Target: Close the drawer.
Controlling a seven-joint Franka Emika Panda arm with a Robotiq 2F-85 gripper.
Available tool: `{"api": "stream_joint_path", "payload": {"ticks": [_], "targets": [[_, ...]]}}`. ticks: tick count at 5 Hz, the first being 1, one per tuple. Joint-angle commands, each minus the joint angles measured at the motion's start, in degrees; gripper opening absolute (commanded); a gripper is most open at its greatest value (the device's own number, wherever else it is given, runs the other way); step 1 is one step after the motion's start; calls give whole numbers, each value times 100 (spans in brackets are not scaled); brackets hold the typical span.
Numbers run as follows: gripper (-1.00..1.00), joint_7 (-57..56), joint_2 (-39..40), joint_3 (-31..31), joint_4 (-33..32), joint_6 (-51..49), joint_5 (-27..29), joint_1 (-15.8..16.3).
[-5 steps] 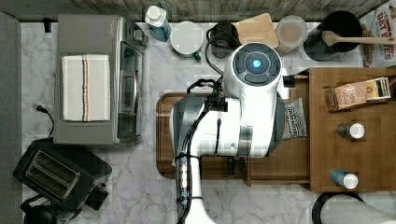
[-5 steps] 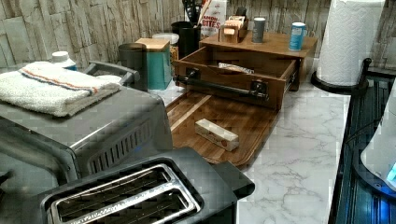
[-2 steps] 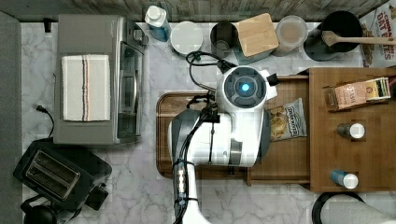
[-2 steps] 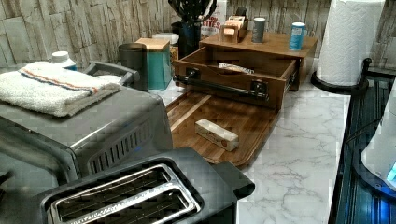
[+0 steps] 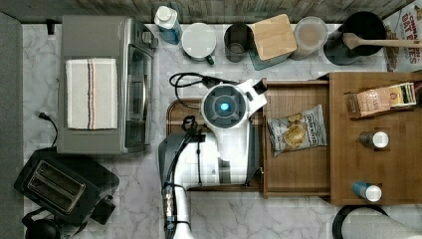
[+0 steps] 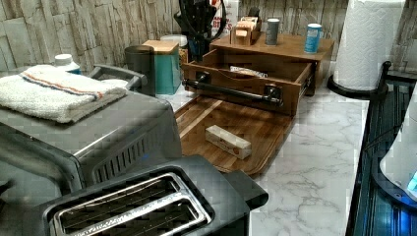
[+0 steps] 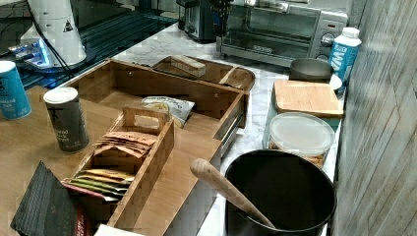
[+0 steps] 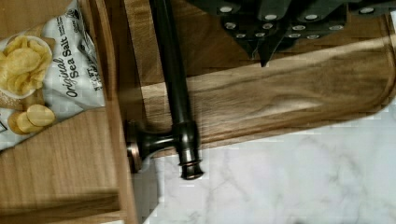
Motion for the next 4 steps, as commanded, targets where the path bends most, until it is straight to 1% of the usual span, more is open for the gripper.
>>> {"api": "stream_joint_path", "payload": {"ticks": [1,2,3,4], "targets": [[-100,-601,305,130,-438,629,-1164,67],[-100,-475,492,163,-445,578,-1301,-20],[-100,-216,726,393,-400,430,-1379,-201],[-100,-142,895,154,-522,780,-1384,30]]}}
